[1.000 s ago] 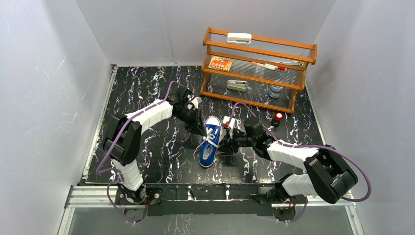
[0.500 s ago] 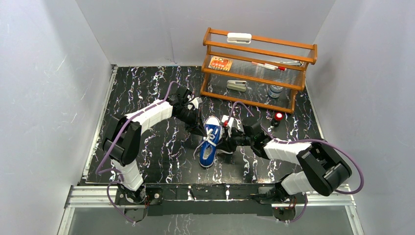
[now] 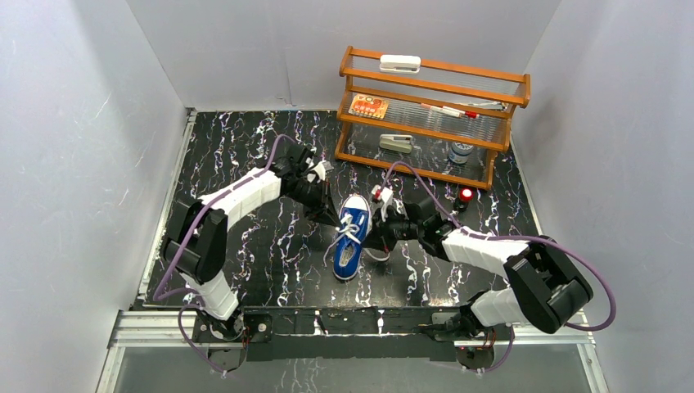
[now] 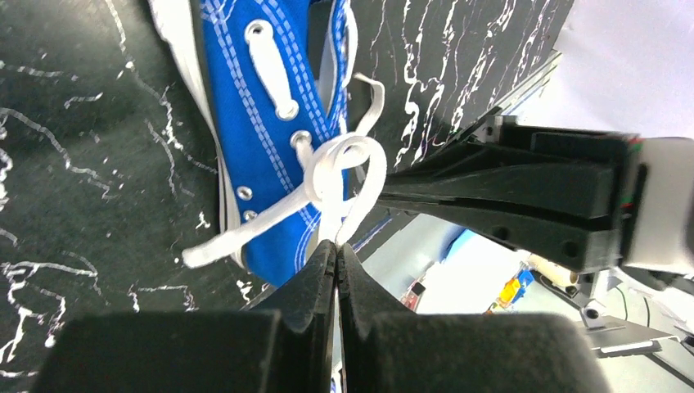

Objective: Tie the shoes

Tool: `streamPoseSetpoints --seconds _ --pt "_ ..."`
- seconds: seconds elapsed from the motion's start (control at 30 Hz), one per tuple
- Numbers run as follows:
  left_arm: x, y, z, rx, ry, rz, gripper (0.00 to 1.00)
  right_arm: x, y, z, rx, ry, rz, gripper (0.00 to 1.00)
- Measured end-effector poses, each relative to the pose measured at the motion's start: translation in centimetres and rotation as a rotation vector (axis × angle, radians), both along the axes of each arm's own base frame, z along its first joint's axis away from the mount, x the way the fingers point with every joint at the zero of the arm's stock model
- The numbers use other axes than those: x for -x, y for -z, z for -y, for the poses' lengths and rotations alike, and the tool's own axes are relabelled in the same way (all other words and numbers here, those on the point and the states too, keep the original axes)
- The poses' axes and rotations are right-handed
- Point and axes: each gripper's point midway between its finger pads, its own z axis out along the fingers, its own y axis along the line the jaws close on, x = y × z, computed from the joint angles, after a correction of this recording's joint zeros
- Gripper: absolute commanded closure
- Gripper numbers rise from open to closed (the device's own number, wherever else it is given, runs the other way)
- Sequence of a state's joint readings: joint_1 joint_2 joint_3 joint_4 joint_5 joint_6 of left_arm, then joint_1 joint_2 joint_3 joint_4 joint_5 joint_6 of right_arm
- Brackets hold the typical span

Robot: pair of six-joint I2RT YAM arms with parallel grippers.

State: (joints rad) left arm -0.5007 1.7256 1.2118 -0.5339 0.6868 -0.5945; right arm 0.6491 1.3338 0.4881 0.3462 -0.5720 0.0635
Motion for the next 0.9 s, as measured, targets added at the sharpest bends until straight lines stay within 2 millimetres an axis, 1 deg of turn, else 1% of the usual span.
streamPoseSetpoints --seconds 0.13,0.23,0.37,0.53,0.63,0.73,0.9 --pt "0.7 0.1 -1.2 -0.005 -0.014 0.003 1.00 0.3 -1.9 -0.9 -0.024 0.064 -0.190 1.00" --pt "1.3 0.9 -1.9 -0.020 -0.022 -0.014 1.00 0.8 -2.5 -1.1 -0.041 0.129 -0.332 1.00" --pt "2.3 2.1 -2.7 -0.040 -0.027 -0.044 1.00 1.0 -2.3 -0.9 -0.018 0.213 -0.459 1.00" --pt "4.1 3.2 -3.7 -0.059 -0.026 -0.064 1.00 0.5 -3.9 -1.4 -0.025 0.266 -0.542 1.00" --pt "4.8 3.4 -3.9 -0.054 -0.025 -0.063 0.93 0.5 -4.1 -1.5 -0.033 0.285 -0.574 1.00" --pt "5.2 3.3 -4.0 -0.044 -0.019 -0.070 0.82 0.6 -3.9 -1.6 -0.031 0.292 -0.596 1.00" --pt "5.4 2.9 -4.2 -0.044 -0.017 -0.054 0.66 0.8 -2.5 -1.6 0.002 0.297 -0.635 1.00"
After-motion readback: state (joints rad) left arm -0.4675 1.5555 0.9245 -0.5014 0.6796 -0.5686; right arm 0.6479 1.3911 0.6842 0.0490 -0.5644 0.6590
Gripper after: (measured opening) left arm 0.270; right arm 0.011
